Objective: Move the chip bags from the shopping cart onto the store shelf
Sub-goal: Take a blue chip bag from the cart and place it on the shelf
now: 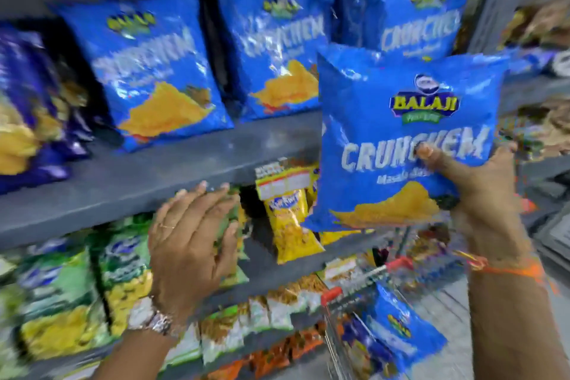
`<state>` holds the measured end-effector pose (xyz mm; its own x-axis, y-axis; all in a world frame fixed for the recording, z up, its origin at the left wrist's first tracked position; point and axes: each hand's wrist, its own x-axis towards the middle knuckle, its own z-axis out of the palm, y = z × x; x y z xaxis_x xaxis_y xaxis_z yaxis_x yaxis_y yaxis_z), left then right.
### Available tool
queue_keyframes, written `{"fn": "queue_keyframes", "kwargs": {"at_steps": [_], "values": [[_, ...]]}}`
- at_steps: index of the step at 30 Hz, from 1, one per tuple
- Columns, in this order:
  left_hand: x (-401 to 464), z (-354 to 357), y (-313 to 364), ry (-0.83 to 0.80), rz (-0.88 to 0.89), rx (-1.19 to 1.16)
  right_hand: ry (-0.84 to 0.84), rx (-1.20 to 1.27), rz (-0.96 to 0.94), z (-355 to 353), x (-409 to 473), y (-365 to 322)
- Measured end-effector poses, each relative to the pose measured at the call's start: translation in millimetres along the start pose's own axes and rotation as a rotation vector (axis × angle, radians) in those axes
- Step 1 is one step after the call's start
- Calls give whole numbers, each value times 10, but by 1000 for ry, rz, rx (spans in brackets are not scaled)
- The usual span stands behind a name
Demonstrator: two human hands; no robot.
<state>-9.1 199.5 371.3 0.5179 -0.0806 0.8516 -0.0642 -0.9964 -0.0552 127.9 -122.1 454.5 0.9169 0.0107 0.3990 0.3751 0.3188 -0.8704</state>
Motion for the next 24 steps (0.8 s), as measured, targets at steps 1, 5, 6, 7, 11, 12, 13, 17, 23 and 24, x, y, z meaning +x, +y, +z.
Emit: {"fn": "queue_keyframes", "kwargs": {"at_steps": [1,5,6,7,11,12,13,17,23,24], "values": [[43,-74,-151,28,-23,38,-32,34,-5,178,80,-64],[63,-249,-698,37,-155,152,-158,116,-14,1036,279,-228],[38,-276,-801,41,-187,171,-189,125,0,1258,291,-246],[11,-302,-890,47,-219,183,-214,125,11,1470,313,-249],[-126,-341,-1077,45,-315,195,-294,141,102,2148,334,-216],[-163,-343,-1106,41,-320,197,-305,134,128,2282,318,-198],[-193,-334,-1122,38,-320,195,-306,107,144,2382,327,-151],[-235,-336,-1182,86,-345,212,-371,67,174,2658,323,7],[-285,-325,-1222,91,-314,231,-378,55,196,2843,296,189],[-293,-324,-1228,92,-314,233,-380,56,199,2871,310,217]]}}
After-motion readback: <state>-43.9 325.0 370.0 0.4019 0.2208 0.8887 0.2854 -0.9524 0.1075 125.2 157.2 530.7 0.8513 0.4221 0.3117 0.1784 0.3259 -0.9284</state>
